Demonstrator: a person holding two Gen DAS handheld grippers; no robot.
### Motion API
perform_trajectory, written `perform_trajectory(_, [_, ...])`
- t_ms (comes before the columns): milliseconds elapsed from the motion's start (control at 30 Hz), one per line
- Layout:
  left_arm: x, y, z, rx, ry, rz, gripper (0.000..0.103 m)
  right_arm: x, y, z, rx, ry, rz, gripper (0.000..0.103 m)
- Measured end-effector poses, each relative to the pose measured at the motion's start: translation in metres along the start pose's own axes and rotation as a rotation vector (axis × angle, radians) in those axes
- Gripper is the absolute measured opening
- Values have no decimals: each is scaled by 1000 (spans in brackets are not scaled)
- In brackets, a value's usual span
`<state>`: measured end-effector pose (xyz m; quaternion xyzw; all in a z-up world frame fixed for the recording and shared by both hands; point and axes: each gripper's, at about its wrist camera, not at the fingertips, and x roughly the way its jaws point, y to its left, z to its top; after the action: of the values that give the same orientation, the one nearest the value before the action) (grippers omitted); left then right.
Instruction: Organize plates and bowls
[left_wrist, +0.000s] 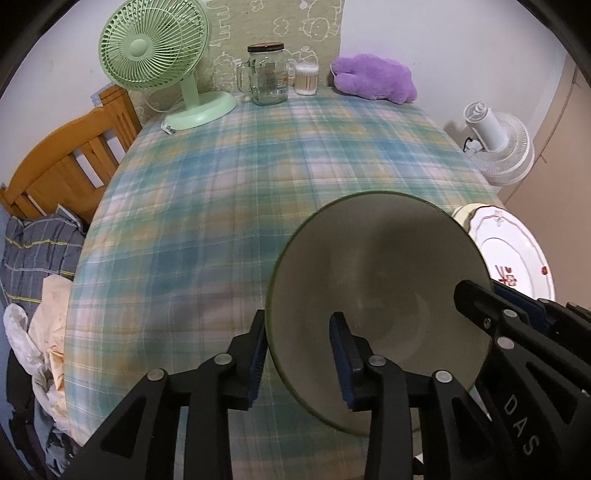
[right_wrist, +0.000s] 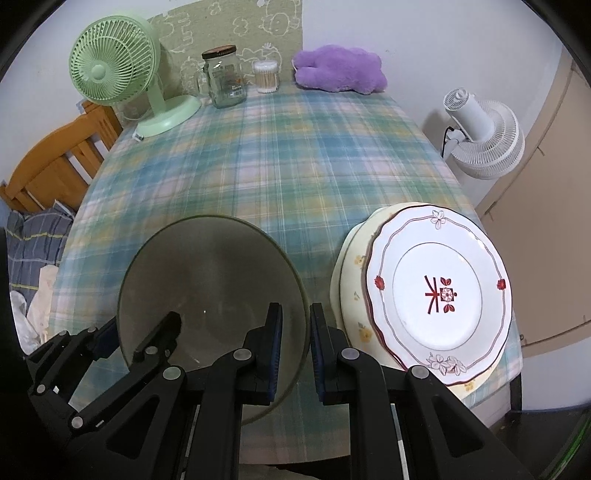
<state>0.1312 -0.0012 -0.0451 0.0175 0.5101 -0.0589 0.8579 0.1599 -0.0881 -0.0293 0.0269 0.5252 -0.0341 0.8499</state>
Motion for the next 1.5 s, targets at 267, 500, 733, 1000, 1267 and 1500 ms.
perform_trajectory(267, [-13,7,-1,8,-24,-43,69,-11,-7,-3,38,3,36,18])
perform_trajectory(500, [-9,7,2,9,-8,-42,82,-5,-21,-2,110,14,65,55])
perform_trajectory(733, [9,5,4,-7,44,-49,85,23,-23,7,128,80,131,55])
perform_trajectory(1000, [25,10,7,-83,91,-42,85,56,-17,16,92,168,194,45])
perform_trajectory(1267, [32,6,8,-108,114,-30,85,68,-15,19,29,214,280,38])
perform_trajectory(1500, [39,-2,7,-104,108,-34,85,70,-16,20,-16,222,311,37])
